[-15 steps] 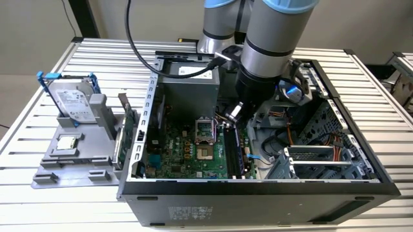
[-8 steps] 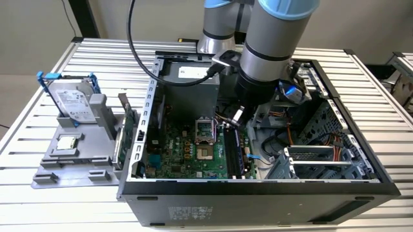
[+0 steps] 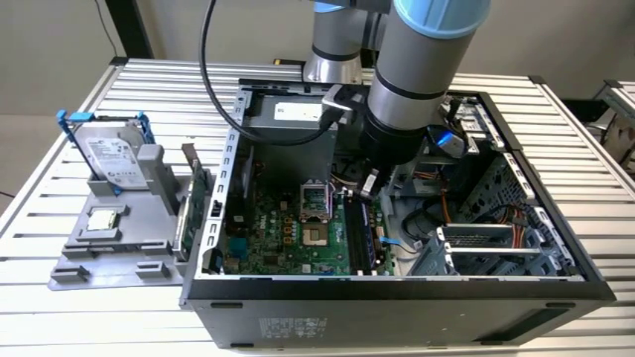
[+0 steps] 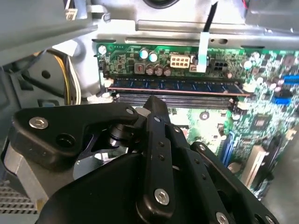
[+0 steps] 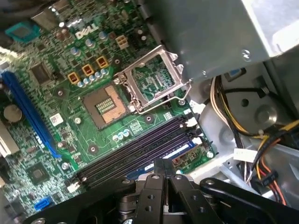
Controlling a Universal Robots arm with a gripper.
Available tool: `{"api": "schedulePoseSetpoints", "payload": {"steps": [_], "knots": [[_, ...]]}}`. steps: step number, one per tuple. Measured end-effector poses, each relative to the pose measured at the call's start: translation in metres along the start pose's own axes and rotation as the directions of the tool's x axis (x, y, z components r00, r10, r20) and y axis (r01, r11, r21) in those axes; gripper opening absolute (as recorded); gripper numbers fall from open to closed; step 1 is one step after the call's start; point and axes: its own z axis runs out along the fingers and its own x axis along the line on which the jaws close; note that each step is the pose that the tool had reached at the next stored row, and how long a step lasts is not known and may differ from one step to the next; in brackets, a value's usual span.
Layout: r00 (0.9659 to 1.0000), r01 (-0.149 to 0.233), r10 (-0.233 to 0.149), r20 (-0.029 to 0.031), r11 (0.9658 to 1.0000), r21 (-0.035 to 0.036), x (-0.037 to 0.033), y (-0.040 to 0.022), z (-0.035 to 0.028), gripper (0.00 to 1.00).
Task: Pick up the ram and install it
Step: 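Press down the ram until it locks into place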
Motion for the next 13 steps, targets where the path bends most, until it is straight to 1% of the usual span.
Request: {"api": "schedulePoseSetpoints", "payload": {"steps": [2,4,7,9,10,13], "knots": [[0.9993,0.037,-0.037,-0.0002,0.9993,-0.0013,-0.0001,0.0,0.0007,0.0],[0.9974,0.072,-0.072,-0.0009,0.9974,-0.0023,0.0,0.0,0.0016,0.0],[0.9919,0.127,-0.127,-0.0015,0.9919,-0.0018,0.0,-0.0001,0.0017,0.0],[0.9866,0.163,-0.163,-0.0008,0.9866,-0.0002,0.0,-0.0001,0.0023,0.0],[0.9835,0.181,-0.181,-0.0003,0.9835,0.0016,0.0,-0.0001,0.0025,0.0],[0.9722,0.234,-0.234,0.0019,0.9721,0.0096,0.0,-0.0001,0.0029,0.0]]}}
